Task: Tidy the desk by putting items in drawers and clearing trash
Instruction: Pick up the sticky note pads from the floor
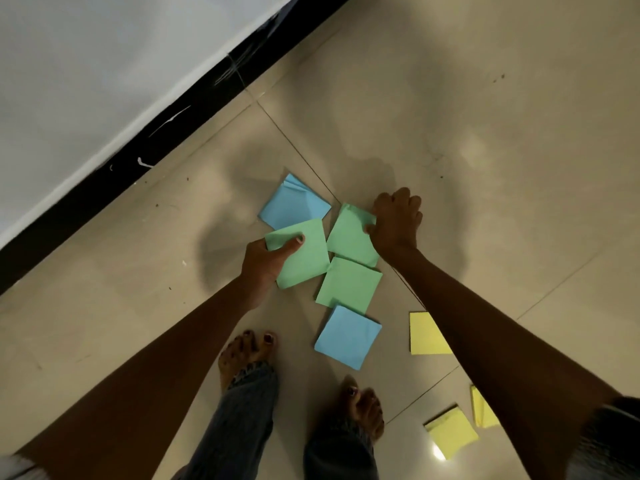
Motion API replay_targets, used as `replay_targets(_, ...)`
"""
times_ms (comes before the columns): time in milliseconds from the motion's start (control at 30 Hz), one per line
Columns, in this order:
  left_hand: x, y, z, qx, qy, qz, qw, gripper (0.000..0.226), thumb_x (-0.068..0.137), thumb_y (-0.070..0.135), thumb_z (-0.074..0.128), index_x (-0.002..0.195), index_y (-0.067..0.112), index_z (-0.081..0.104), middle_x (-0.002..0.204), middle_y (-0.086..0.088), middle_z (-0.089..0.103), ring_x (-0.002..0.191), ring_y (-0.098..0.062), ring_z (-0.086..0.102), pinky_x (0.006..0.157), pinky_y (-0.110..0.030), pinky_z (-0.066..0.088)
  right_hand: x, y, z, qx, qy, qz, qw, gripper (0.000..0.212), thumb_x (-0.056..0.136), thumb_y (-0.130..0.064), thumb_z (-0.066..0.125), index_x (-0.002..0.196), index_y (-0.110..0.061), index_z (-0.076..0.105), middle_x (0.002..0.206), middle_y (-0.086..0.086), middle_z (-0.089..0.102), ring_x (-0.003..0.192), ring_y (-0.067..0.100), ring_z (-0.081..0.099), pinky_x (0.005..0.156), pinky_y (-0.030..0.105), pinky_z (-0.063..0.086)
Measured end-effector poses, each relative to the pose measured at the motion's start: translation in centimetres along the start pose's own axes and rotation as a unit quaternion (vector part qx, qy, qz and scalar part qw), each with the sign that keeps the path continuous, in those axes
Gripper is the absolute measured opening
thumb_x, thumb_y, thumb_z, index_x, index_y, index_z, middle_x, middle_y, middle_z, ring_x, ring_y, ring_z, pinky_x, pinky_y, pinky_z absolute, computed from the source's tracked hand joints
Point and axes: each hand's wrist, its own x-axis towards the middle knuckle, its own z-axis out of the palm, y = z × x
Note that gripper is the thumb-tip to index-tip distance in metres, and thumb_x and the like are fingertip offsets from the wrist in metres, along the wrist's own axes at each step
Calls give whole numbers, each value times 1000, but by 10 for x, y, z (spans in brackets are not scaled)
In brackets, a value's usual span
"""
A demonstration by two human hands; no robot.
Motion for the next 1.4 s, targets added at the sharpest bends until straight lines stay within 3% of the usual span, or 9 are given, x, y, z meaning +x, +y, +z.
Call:
replay_targets(200, -6, 13, 1, -22, 16, 5, 1000, 14, 81, 25, 73, 74, 20, 62, 78, -1, 64, 74, -18, 62, 85, -48, 52, -35, -2, -18, 346, 14, 125, 930, 25, 76, -5, 70, 94, -7, 53, 90, 12, 64, 81, 27, 61, 65, 33, 47)
replay_targets(400, -5, 19, 7, -62, 30, -5, 998, 8, 84, 24, 69, 82, 18, 65, 85, -4, 66, 85, -25, 66, 86, -51, 53, -68, -22, -47, 707, -46, 297, 640, 32, 81, 4, 64, 110, -6, 56, 97, 8, 64, 86, 23, 63, 72, 39, 55)
replay_targets(500, -11, 24, 18, -125, -9, -42, 991, 29, 88, 24, 63, 113, 7, 61, 91, -5, 65, 79, -18, 64, 64, -31, 59, -80, -44, -40, 778, -94, 346, 516, 14, 86, 3, 58, 94, -8, 57, 94, 9, 62, 86, 23, 59, 68, 35, 51)
replay_targets(633, -19, 29, 28, -187, -38, -86, 978, 34, 93, 36, 52, 117, 12, 58, 96, -6, 66, 76, -15, 63, 51, -21, 52, -83, -68, -25, 774, -98, 438, 448, 27, 88, -4, 59, 115, -6, 55, 109, 13, 57, 94, 24, 54, 76, 34, 47)
replay_targets(767, -22, 26, 25, -215, -75, -99, 969, 53, 82, 57, 54, 114, 15, 62, 104, -7, 70, 90, -18, 67, 62, -26, 54, -85, -88, -15, 741, -95, 469, 472, 32, 88, -5, 60, 119, -3, 55, 106, 14, 59, 75, 18, 55, 62, 27, 46)
replay_targets(967, -24, 14, 21, -215, -40, -96, 971, 40, 83, 14, 67, 120, 3, 58, 119, -15, 63, 94, -24, 65, 62, -26, 58, -91, -90, -4, 709, -77, 467, 523, 12, 85, -3, 63, 76, -8, 57, 86, 12, 60, 66, 19, 58, 62, 31, 50)
replay_targets(1067, -20, 4, 20, -198, 17, -74, 977, 31, 85, 6, 64, 116, 1, 59, 117, -18, 63, 96, -28, 64, 81, -40, 57, -96, -84, 10, 646, -40, 421, 636, 11, 84, -14, 67, 77, -12, 58, 87, 10, 63, 71, 18, 59, 64, 32, 50)
replay_targets(1233, -9, -1, 11, -161, 87, -59, 981, 32, 83, 8, 68, 113, 2, 60, 115, -19, 64, 105, -33, 62, 93, -48, 50, -106, -37, 34, 230, 22, 206, 951, 46, 78, -21, 69, 119, -13, 51, 121, 7, 49, 115, 26, 45, 89, 39, 37)
replay_targets(1400, -3, -13, -3, -123, 81, -53, 988, 34, 83, 11, 69, 114, 1, 60, 116, -19, 63, 107, -33, 62, 94, -51, 49, -108, -7, 52, -18, -68, 49, 996, 75, 73, -32, 77, 134, -10, 39, 132, 13, 41, 118, 31, 38, 92, 43, 35)
